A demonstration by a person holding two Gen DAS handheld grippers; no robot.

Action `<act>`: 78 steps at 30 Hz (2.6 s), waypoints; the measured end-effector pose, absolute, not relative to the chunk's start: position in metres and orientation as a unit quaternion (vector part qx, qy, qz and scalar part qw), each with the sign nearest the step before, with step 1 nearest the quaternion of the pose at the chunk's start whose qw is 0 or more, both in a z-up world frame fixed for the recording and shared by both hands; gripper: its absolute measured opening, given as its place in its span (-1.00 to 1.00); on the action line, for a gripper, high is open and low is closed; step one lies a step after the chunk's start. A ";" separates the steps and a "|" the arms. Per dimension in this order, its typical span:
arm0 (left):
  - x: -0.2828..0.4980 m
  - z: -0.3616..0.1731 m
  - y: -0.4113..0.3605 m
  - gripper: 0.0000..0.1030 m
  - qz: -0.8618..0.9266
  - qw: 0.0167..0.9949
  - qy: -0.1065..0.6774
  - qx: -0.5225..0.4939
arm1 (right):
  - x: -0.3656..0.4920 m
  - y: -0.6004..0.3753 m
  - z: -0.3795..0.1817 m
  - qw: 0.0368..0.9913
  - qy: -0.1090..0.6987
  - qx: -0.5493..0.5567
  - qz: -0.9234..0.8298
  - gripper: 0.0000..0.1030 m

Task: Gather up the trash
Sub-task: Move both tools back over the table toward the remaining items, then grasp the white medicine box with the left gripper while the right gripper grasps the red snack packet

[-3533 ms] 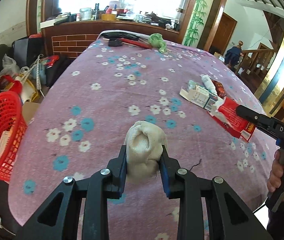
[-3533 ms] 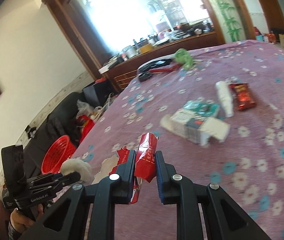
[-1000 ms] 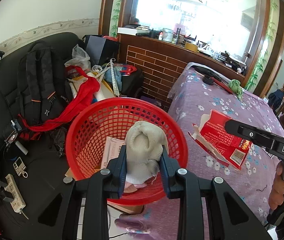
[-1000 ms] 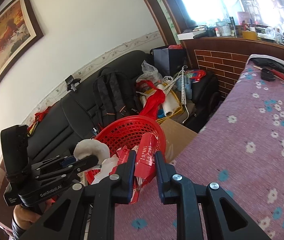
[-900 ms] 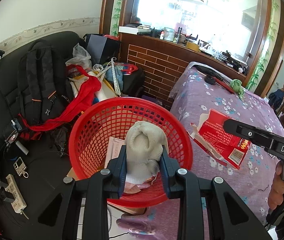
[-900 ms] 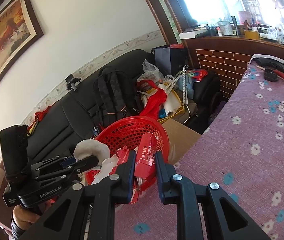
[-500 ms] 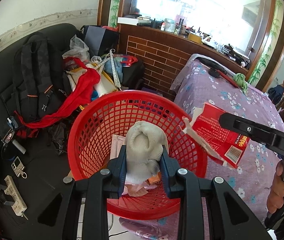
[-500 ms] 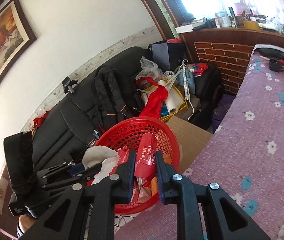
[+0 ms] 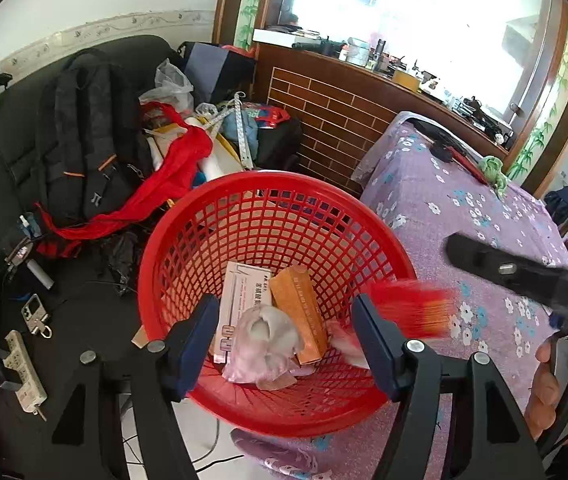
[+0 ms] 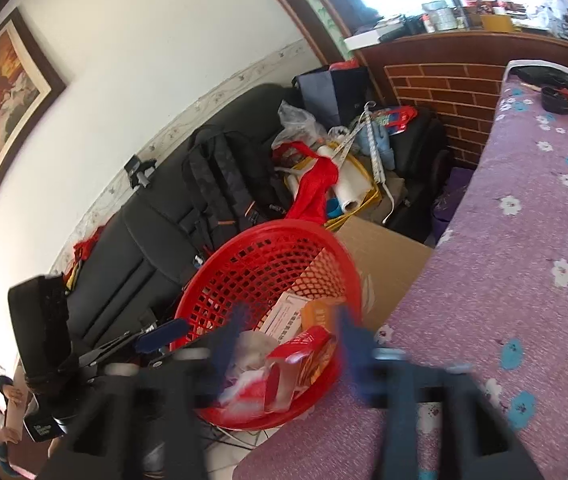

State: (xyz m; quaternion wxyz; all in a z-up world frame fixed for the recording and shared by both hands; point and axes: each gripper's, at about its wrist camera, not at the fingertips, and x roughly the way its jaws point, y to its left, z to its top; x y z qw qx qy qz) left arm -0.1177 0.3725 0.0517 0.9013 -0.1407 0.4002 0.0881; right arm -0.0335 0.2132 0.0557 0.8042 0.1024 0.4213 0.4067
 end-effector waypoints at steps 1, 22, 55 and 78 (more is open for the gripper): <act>-0.120 0.053 0.372 0.36 0.090 0.902 0.399 -0.140 | -0.035 0.209 0.058 0.808 0.415 0.107 0.404 0.48; -0.145 0.062 0.255 0.41 0.034 0.916 0.385 -0.109 | -0.073 0.036 0.087 0.858 0.375 0.169 0.308 0.48; 0.015 0.061 -0.041 0.42 -0.131 0.861 0.480 -0.104 | -0.002 -0.311 0.070 0.910 0.357 0.200 0.069 -0.04; 0.080 0.023 -0.103 0.42 -0.063 0.845 0.523 -0.089 | 0.071 -0.310 0.009 0.892 0.433 0.127 0.025 -0.32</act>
